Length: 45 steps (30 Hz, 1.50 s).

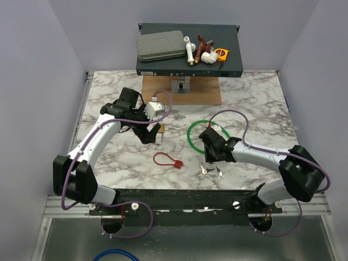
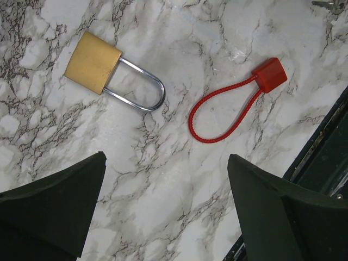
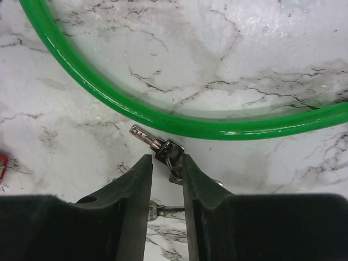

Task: Unlock with the key
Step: Pick up the key from the center of the board.

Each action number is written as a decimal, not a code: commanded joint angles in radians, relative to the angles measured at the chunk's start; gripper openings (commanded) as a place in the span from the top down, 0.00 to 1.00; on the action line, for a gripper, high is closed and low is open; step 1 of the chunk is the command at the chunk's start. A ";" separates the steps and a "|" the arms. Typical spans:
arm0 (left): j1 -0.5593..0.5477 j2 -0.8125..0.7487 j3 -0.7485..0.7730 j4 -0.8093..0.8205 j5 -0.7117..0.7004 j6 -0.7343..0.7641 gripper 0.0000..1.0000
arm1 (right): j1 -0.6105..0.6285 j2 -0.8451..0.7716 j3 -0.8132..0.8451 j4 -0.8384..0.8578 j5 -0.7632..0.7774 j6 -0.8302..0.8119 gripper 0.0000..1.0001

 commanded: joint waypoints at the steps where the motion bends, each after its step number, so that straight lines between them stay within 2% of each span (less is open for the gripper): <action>1: -0.005 0.001 0.018 -0.014 0.044 -0.011 0.07 | 0.010 0.029 -0.010 0.027 0.031 -0.008 0.73; 3: -0.005 0.000 0.016 -0.009 0.043 -0.015 0.07 | 0.008 0.036 -0.009 0.023 0.016 -0.010 0.78; 6: -0.005 -0.003 0.019 -0.006 0.049 -0.016 0.07 | 0.009 0.041 -0.009 0.023 0.008 -0.011 0.81; 10: -0.008 -0.008 0.036 -0.007 0.057 -0.004 0.06 | 0.009 0.048 0.009 0.020 -0.024 -0.027 0.99; 16: -0.023 -0.007 0.112 -0.056 0.109 0.066 0.01 | 0.008 -0.016 0.061 0.070 -0.099 -0.114 0.99; 23: -0.030 0.023 0.271 -0.222 0.158 0.269 0.01 | 0.009 -0.107 0.141 0.141 -0.210 -0.220 0.99; 30: -0.031 -0.150 0.145 -0.198 0.316 0.581 0.01 | 0.018 -0.146 0.251 0.180 -0.362 -0.270 0.99; 35: -0.049 -0.326 -0.050 0.015 0.321 0.588 0.01 | 0.022 -0.138 0.334 0.187 -0.424 -0.278 0.99; 40: -0.105 -0.486 -0.274 0.407 0.235 0.484 0.01 | 0.024 -0.134 0.393 0.196 -0.442 -0.285 0.99; 45: -0.185 -0.607 -0.509 0.831 0.103 0.508 0.03 | 0.023 -0.119 0.434 0.204 -0.472 -0.281 0.99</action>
